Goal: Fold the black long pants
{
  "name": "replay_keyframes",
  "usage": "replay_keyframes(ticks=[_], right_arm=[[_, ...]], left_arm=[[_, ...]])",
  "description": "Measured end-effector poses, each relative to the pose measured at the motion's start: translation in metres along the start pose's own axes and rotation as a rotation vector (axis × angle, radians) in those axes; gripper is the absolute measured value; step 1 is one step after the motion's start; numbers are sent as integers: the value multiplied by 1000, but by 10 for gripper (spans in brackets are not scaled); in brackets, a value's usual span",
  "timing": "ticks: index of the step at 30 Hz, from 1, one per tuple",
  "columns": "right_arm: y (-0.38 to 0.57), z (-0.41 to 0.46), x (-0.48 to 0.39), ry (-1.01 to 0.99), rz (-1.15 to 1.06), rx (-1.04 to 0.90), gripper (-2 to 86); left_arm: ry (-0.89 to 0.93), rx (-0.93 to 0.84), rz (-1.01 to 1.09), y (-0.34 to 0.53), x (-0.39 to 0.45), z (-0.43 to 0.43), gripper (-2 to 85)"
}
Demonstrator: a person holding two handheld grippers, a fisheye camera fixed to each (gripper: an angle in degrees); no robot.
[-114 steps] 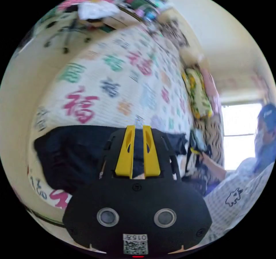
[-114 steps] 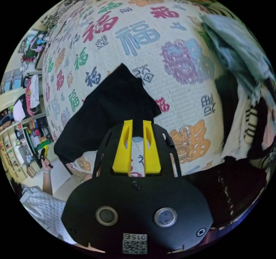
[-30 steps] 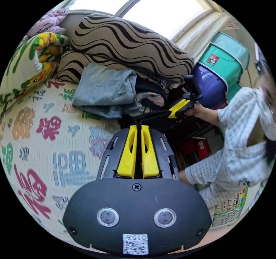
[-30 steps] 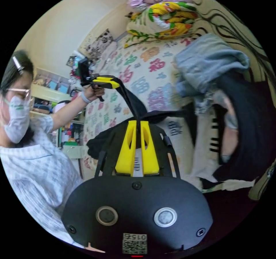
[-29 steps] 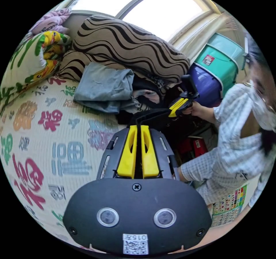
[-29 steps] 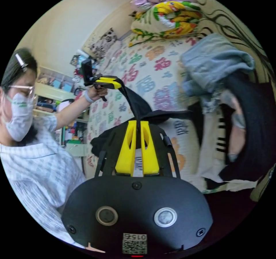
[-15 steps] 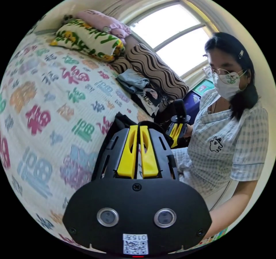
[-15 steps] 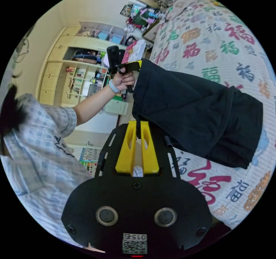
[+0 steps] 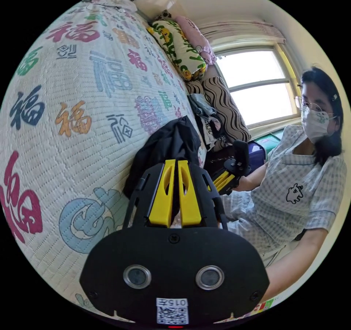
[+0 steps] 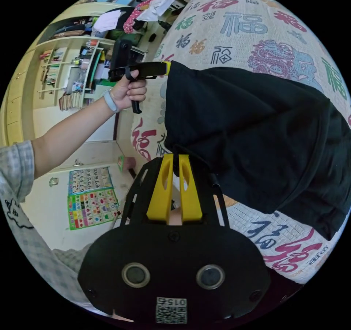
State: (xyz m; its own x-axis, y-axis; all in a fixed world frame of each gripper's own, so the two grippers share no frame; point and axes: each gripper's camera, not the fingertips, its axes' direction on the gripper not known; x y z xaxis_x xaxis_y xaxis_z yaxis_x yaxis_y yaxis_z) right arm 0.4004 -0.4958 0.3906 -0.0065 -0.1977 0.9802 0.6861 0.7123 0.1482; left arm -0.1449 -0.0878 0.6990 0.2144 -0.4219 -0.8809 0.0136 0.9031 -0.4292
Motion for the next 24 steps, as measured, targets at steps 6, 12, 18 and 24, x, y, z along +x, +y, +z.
replay_keyframes(ticks=[6,12,18,24], right_arm=[[-35,44,6,104,-4,-25,39],[-28,57,5,99,-54,-166,93],[8,-3,97,137,88,-40,71],[2,3,189,15,154,-82,85]], left_arm=[[24,76,9,24,-23,-18,2],[-121,77,-118,68,-38,-38,48],[-275,243,-187,127,12,-50,68],[-361,149,-192,167,61,27,97]])
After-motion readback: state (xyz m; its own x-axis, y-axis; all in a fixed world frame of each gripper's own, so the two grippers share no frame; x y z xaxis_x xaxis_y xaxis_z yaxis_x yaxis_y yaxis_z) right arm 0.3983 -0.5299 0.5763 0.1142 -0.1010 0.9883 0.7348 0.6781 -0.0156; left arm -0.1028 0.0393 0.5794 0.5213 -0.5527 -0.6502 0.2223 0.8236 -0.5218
